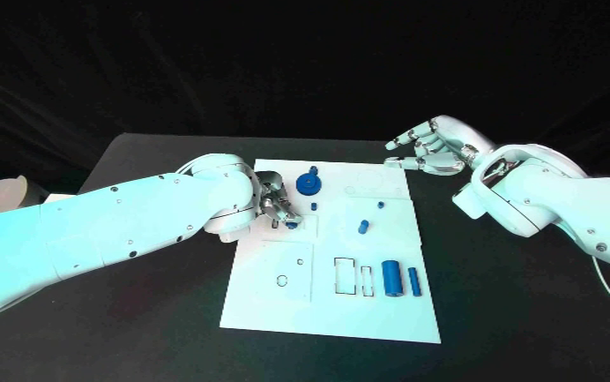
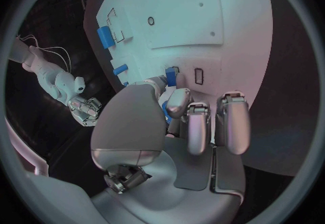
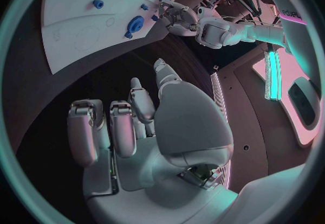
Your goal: Assemble the parts on the task board
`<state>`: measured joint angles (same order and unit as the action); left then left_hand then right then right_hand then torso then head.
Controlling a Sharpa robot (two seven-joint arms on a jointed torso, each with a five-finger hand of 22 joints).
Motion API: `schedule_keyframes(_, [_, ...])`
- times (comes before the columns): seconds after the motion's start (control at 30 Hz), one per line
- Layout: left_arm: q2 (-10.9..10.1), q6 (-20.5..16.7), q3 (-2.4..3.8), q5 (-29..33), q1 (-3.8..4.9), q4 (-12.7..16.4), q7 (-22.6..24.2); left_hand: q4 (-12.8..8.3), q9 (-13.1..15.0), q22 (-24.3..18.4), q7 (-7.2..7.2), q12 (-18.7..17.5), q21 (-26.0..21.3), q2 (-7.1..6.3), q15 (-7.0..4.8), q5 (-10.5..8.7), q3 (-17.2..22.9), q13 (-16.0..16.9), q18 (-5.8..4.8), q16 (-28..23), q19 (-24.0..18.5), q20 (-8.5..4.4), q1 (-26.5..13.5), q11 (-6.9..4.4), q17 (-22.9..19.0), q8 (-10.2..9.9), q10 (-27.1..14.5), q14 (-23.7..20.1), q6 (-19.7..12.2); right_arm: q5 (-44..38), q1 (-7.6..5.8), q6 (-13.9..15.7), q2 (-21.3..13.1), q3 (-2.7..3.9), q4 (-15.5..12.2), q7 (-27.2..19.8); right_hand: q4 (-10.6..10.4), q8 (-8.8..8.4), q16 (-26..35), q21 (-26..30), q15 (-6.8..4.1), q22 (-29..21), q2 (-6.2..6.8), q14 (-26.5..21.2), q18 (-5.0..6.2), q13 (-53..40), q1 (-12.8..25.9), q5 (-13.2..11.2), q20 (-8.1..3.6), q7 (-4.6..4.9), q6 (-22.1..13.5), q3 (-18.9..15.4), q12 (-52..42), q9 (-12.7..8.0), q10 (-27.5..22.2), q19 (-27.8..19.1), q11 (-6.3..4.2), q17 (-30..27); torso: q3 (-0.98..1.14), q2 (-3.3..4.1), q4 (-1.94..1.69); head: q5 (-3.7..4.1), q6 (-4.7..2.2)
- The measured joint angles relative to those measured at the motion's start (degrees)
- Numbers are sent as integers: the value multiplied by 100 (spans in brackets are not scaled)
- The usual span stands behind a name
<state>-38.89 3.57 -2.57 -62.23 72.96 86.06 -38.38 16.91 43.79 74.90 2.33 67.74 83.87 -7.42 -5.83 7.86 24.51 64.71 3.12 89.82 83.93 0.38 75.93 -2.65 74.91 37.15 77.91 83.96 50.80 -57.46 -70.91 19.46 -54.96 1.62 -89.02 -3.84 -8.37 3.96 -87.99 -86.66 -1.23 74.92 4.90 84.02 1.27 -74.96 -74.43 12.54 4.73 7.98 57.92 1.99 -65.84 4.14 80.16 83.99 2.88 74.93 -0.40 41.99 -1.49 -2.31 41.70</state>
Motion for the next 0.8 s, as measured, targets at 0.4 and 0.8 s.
schedule_keyframes(0.4, [8,141,3,-104,-1,-8,-2,-25,3,0,-19,0,25,-60,0,-1,42,-1,1,0,0,0,-60,0,0,-6,0,0,41,0,1,-10,-2,0,1,-1,0,0,0,0,0,2,0,0,0,0,0,0,0,0,0,0,0,-1,0,0,0,-1,4,-3,-2,-12,12])
schedule_keyframes(0.8, [-10,148,4,-218,-1,-15,-2,-32,24,4,-18,34,53,-71,0,-18,65,16,1,0,0,0,-72,19,-1,12,19,0,42,0,2,-21,-3,0,2,-2,0,0,0,0,0,1,0,0,0,0,0,0,0,0,0,0,0,-1,0,0,0,-1,2,-3,-2,-22,10])
